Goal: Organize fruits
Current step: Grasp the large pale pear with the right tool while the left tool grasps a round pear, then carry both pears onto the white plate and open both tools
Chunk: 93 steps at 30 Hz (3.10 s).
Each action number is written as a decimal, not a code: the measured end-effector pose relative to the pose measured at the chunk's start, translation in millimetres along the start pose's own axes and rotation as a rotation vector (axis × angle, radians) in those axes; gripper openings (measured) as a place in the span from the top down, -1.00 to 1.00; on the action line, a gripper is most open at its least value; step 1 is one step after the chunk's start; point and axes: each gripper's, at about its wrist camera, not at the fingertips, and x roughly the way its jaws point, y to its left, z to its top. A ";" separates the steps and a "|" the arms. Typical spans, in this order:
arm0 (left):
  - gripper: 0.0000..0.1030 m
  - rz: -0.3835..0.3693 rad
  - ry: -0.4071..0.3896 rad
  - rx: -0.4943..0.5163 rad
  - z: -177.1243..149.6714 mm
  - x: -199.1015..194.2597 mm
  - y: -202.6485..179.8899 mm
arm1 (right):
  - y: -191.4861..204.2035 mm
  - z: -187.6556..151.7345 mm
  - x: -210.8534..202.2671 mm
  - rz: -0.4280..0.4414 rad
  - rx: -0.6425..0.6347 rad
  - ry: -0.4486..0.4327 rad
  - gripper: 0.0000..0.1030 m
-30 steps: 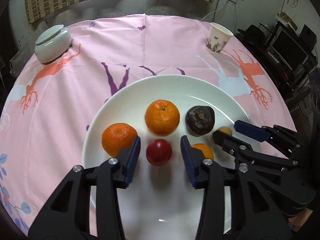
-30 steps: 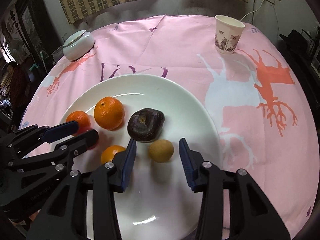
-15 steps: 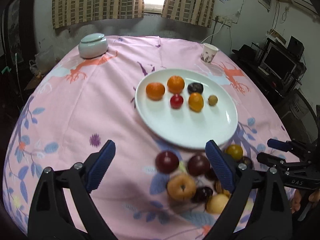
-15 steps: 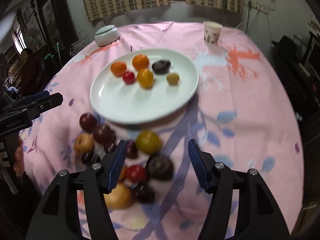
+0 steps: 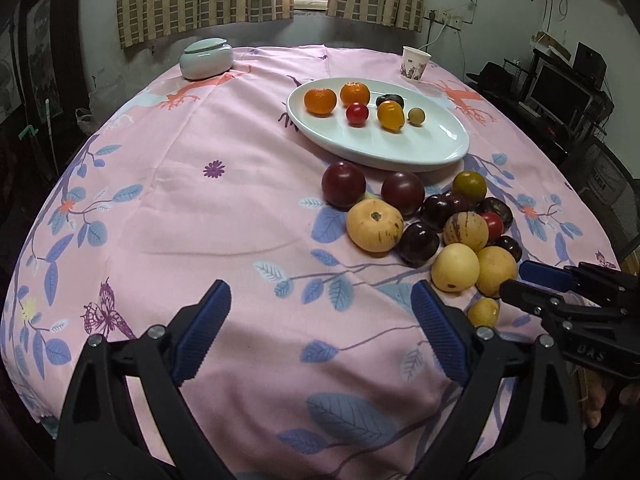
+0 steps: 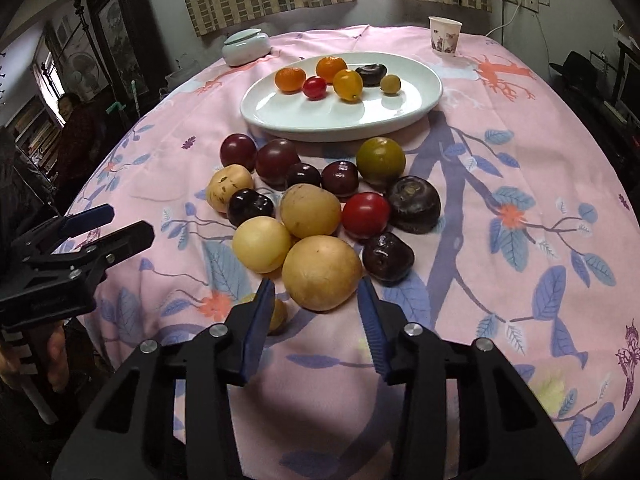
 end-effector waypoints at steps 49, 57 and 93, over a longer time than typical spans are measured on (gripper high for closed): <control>0.09 -0.067 0.064 0.017 21.8 35.7 -38.5 | -2.6 -1.2 -12.6 -0.058 -0.001 -0.038 0.13; 0.09 -0.041 -0.039 0.059 24.0 -15.4 -58.6 | 5.0 24.9 -35.6 -0.065 -0.017 -0.115 0.13; 0.08 0.048 0.101 -0.009 186.2 148.3 -14.4 | -41.5 185.3 87.7 -0.078 -0.028 0.017 0.13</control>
